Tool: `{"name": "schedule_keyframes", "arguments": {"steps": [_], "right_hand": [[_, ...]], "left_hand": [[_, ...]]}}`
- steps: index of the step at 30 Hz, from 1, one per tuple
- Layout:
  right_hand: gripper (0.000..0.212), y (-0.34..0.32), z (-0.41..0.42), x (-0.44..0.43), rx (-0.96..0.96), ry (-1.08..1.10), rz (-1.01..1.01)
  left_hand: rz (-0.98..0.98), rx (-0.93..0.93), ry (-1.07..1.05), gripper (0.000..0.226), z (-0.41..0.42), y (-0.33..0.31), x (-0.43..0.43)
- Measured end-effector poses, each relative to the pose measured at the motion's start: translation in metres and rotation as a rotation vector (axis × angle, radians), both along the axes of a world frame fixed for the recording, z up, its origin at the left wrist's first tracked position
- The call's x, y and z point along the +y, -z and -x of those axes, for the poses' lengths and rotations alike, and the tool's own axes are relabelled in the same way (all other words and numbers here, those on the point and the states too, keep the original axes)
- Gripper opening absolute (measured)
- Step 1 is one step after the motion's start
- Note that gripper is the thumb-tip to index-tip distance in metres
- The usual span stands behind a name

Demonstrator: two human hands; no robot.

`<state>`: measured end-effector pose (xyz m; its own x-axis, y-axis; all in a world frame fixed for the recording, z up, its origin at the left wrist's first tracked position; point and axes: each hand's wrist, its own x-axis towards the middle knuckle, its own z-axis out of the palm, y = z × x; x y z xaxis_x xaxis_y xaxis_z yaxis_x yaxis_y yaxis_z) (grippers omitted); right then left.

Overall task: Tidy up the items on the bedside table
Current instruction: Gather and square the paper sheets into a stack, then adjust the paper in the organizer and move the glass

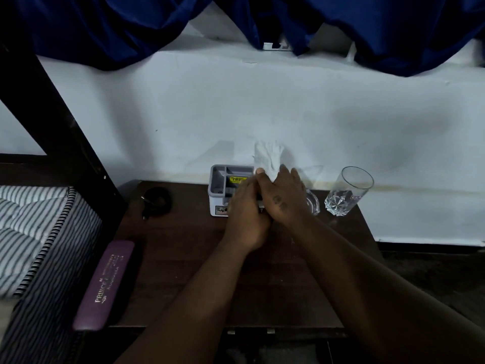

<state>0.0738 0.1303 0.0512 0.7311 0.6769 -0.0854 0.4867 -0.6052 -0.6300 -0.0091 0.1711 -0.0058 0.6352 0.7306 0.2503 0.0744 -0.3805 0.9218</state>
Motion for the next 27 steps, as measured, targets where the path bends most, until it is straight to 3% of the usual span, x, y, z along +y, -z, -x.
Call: {"name": "schedule_keyframes", "arguments": {"steps": [6,10,15,17,20,27], "right_hand": [[0.063,0.014,-0.014,0.01,-0.141,-0.058,0.204],[0.058,0.014,-0.013,0.016,-0.153,-0.023,0.149],[0.072,0.007,-0.013,0.008,0.123,0.043,-0.215],[0.083,0.005,-0.015,-0.002,0.26,0.018,-0.306],[0.097,0.004,-0.019,-0.016,0.373,-0.002,-0.332],[0.094,-0.001,-0.022,-0.058,0.455,-0.014,-0.404]], "left_hand": [[-0.029,0.068,-0.004,0.064,-0.004,0.007,0.005],[-0.015,0.091,-0.01,0.058,-0.006,0.009,0.01],[0.0,0.138,-0.172,0.027,0.004,-0.001,0.007],[-0.009,0.112,-0.234,0.034,0.006,-0.003,0.007],[-0.055,0.071,-0.305,0.044,0.007,-0.008,0.004],[-0.282,-0.122,-0.397,0.036,0.01,-0.038,-0.036]]}}
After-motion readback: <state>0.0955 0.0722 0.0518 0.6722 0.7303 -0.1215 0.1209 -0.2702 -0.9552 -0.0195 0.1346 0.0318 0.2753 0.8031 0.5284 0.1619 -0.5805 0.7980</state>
